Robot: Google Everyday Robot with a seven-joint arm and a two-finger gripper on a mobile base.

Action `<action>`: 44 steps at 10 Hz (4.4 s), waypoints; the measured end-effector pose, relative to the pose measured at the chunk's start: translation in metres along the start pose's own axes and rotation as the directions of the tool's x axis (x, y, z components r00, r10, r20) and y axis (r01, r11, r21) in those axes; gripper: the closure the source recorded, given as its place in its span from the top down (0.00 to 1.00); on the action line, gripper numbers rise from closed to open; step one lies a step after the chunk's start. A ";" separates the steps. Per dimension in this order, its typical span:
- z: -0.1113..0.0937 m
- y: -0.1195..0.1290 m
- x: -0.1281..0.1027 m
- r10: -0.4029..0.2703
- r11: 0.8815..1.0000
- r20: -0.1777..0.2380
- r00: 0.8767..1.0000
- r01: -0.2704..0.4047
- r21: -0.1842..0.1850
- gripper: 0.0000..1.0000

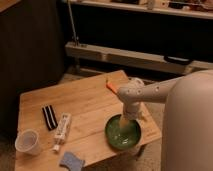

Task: Wipe the white sponge on the table

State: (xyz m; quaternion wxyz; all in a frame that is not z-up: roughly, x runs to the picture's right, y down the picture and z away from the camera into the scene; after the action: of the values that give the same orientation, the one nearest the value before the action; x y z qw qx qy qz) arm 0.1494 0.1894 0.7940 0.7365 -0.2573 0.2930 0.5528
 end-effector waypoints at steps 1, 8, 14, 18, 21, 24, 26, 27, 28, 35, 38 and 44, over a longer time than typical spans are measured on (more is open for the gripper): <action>0.000 0.000 0.000 0.000 1.000 0.000 1.000 0.000 0.000 0.80; -0.031 0.022 0.008 -0.100 0.994 0.059 0.993 0.097 0.046 0.80; -0.142 0.138 0.081 -0.483 0.875 0.153 0.862 0.472 0.107 0.80; -0.148 0.152 0.089 -0.529 0.848 0.155 0.834 0.518 0.109 0.80; -0.139 0.150 0.093 -0.568 0.814 0.271 0.777 0.578 0.050 0.80; -0.098 0.173 0.097 -0.580 0.716 0.476 0.661 0.692 -0.087 0.80; -0.091 0.192 0.102 -0.601 0.642 0.555 0.575 0.761 -0.093 0.80; -0.092 0.201 0.101 -0.607 0.613 0.580 0.544 0.785 -0.094 0.80; -0.091 0.211 0.101 -0.620 0.582 0.591 0.517 0.807 -0.096 0.80; -0.064 0.299 0.115 -0.786 0.427 0.475 0.395 0.903 -0.045 0.80; -0.044 0.320 0.119 -0.813 0.395 0.442 0.380 0.917 -0.062 0.80; -0.030 0.347 0.119 -0.839 0.400 0.382 0.387 0.915 -0.048 0.80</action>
State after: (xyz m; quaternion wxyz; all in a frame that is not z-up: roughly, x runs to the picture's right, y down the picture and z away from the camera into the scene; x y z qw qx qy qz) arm -0.1644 0.3361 0.6684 0.9121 -0.3782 -0.0766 0.1383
